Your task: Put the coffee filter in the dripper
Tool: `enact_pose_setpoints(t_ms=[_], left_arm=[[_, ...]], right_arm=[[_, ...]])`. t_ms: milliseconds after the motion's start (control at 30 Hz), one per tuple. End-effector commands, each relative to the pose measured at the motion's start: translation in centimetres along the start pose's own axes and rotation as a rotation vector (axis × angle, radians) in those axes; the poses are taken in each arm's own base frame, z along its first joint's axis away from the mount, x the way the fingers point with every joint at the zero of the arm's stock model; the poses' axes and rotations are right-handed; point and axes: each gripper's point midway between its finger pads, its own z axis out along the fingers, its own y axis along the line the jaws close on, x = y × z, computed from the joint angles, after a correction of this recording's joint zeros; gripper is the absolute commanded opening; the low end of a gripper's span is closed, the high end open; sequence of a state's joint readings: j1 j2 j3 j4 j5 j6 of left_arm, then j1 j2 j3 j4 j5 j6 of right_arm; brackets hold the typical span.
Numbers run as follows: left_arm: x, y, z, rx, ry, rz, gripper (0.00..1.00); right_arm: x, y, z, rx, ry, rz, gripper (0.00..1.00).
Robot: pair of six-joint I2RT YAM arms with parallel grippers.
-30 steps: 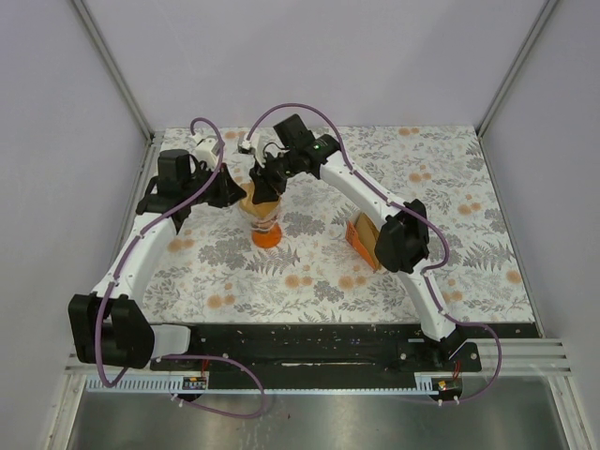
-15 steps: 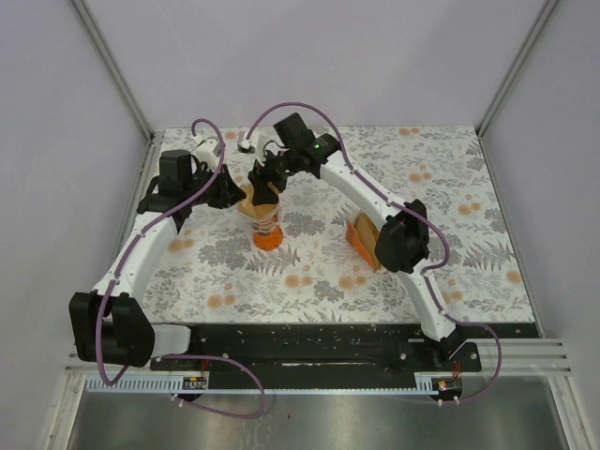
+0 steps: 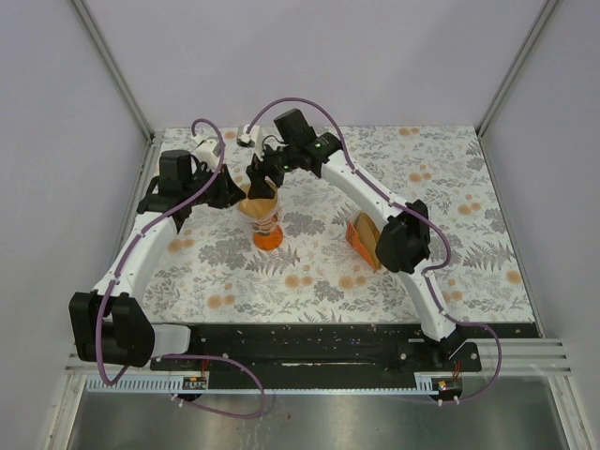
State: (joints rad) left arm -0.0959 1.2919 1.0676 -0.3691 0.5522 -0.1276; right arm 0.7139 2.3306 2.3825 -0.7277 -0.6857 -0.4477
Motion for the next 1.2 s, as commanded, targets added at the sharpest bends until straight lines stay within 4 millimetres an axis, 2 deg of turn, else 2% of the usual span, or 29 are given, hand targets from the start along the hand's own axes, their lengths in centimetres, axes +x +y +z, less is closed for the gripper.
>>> enact_pose_setpoints(t_ms=[0, 67, 200, 567, 633, 700, 767, 900, 967, 1167], left_arm=[[-0.8, 0.4, -0.1, -0.013, -0.017, 0.023, 0.14], [-0.8, 0.3, 0.0, -0.014, -0.017, 0.024, 0.14], [-0.7, 0.3, 0.0, -0.014, -0.016, 0.023, 0.13], [-0.9, 0.2, -0.1, -0.010, -0.019, 0.022, 0.13], [-0.8, 0.2, -0.1, -0.010, -0.018, 0.022, 0.13], [-0.9, 0.3, -0.1, -0.012, -0.021, 0.025, 0.13], [-0.8, 0.3, -0.1, -0.012, -0.019, 0.021, 0.13], [-0.9, 0.3, -0.1, -0.011, -0.021, 0.023, 0.13], [-0.9, 0.2, -0.1, -0.008, -0.021, 0.021, 0.13], [-0.9, 0.1, -0.1, -0.006, -0.019, 0.023, 0.13]], right_arm=[[-6.9, 1.2, -4.3, 0.034, -0.148, -0.119, 0.70], [-7.2, 1.3, -4.6, 0.036, -0.156, -0.121, 0.64], [-7.0, 1.6, -4.6, 0.026, -0.156, -0.111, 0.64], [-4.7, 2.2, -3.5, -0.033, -0.105, -0.058, 0.59], [-4.7, 2.2, -3.5, -0.036, -0.107, -0.053, 0.53], [-4.9, 2.1, -3.5, -0.033, -0.110, -0.051, 0.38], [-4.9, 2.0, -3.4, -0.032, -0.110, -0.048, 0.29], [-3.9, 1.7, -2.9, -0.029, -0.083, -0.036, 0.41], [-3.6, 1.8, -2.8, -0.035, -0.076, -0.028, 0.39], [-3.8, 1.9, -2.8, -0.038, -0.081, -0.024, 0.09]])
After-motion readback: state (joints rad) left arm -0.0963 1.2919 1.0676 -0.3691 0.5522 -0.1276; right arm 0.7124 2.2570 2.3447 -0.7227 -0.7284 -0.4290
